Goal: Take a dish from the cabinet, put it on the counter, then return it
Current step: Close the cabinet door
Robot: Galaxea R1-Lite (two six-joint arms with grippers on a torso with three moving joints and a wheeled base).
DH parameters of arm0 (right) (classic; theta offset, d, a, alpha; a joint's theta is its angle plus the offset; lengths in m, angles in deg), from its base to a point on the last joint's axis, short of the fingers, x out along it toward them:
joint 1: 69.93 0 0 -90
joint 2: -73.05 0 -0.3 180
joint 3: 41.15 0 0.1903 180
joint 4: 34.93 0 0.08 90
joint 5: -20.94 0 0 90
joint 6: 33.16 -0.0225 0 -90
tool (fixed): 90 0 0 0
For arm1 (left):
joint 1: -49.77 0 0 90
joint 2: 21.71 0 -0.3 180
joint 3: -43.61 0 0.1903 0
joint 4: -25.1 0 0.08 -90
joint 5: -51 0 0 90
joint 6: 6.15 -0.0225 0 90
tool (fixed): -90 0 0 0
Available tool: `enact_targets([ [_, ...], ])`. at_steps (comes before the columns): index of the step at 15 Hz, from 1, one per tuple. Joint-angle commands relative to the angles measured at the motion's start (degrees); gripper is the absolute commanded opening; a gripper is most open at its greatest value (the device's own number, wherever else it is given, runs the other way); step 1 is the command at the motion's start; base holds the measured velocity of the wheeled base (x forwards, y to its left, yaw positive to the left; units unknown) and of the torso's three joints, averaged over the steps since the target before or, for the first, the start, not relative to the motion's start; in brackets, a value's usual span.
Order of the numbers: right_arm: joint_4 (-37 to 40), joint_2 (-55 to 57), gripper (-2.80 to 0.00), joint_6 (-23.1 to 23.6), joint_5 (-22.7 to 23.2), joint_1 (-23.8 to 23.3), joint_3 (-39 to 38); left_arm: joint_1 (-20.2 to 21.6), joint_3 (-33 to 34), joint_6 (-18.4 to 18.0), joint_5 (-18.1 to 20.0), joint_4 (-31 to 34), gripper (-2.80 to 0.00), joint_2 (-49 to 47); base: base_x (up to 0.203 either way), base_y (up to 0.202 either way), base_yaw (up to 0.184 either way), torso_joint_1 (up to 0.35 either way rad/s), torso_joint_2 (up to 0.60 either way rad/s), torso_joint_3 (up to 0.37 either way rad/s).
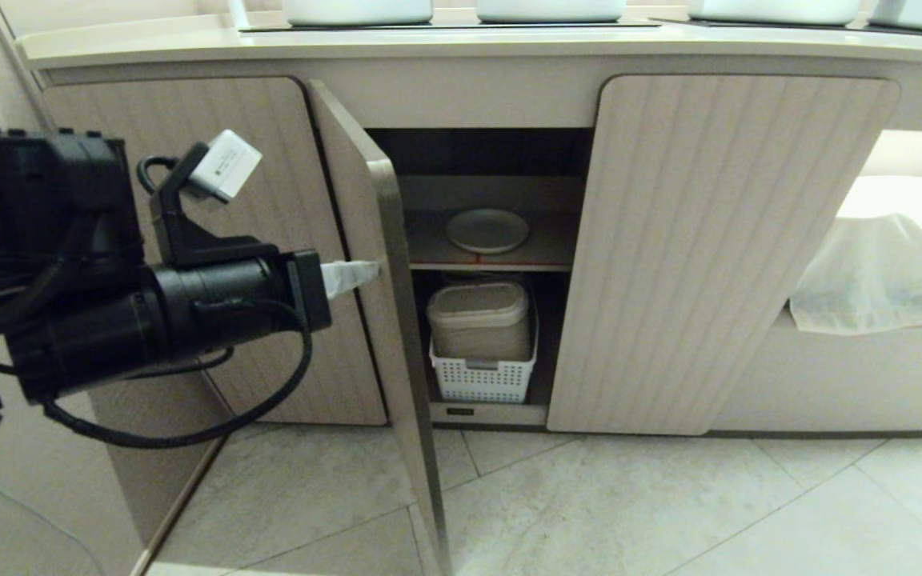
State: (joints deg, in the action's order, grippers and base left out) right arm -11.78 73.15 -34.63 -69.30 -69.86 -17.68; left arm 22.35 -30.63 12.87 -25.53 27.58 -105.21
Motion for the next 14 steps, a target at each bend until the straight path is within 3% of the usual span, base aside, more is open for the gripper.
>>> enact_targets([
  [1, 0.0, 0.0, -2.8, 0.0, 0.0, 0.0, 0.0, -2.3, -2.4, 0.2, -1.6, -0.1, -2.8, -2.9, 0.0, 0.0, 0.0, 0.0, 0.0, 0.0],
  [3, 0.0, 0.0, -2.8, 0.0, 0.0, 0.0, 0.0, -5.1, -5.1, 0.3, -4.5, -0.1, -2.8, -5.1, 0.0, 0.0, 0.0, 0.0, 0.0, 0.0],
  [9, 0.0, 0.0, -2.8, 0.0, 0.0, 0.0, 0.0, -9.6, -12.3, 0.2, -8.4, -0.3, -2.8, -12.5, 0.0, 0.0, 0.0, 0.0, 0.0, 0.0],
  [14, 0.0, 0.0, -2.8, 0.0, 0.0, 0.0, 0.0, -11.0, -24.5, 0.1, -12.4, -0.4, -2.8, -21.7, 0.0, 0.0, 0.0, 0.0, 0.0, 0.0],
])
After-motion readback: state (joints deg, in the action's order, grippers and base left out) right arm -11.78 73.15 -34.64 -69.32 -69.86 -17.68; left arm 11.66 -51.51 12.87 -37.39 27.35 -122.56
